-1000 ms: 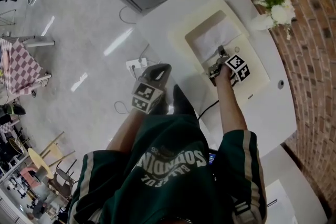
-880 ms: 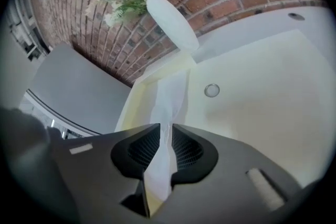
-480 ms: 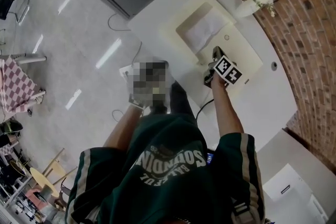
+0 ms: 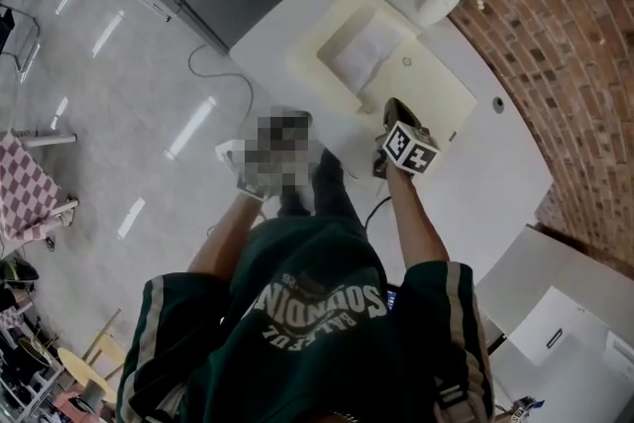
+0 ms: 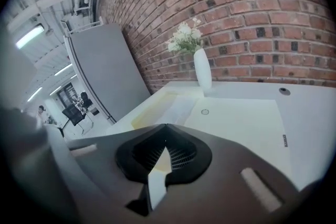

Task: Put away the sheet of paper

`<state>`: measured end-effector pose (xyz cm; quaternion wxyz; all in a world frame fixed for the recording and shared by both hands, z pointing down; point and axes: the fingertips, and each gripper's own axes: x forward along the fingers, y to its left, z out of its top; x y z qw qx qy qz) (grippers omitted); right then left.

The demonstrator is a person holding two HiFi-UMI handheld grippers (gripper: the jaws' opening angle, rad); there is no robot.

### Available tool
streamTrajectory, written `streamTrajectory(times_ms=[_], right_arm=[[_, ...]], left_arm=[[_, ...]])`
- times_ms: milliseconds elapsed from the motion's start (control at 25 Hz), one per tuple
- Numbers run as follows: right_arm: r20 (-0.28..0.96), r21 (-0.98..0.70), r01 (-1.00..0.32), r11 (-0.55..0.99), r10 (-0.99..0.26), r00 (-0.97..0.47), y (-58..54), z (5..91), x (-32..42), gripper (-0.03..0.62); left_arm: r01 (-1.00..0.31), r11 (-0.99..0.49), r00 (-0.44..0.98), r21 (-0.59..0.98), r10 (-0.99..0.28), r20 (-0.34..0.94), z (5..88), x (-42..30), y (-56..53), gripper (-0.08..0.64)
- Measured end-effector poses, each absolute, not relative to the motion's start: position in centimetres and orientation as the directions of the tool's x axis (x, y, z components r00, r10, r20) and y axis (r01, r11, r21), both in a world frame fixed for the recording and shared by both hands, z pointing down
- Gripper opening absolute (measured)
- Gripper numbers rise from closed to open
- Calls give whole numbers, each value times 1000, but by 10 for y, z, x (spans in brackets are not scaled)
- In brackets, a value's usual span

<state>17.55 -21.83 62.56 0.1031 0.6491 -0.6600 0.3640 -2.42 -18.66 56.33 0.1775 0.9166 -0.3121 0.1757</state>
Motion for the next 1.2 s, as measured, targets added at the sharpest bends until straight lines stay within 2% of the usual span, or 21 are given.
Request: streamTrajectory(times_ms=[560, 1200], right_arm=[[432, -221, -975, -7, -897, -92, -185, 534, 162, 0], [299, -117, -992, 55, -950, -88, -179, 476, 158, 0]], left_arm=[[-582, -799, 787, 151, -507, 353, 524, -18, -196, 11], [-559, -818, 805, 133, -498, 323, 508, 4, -211, 11]])
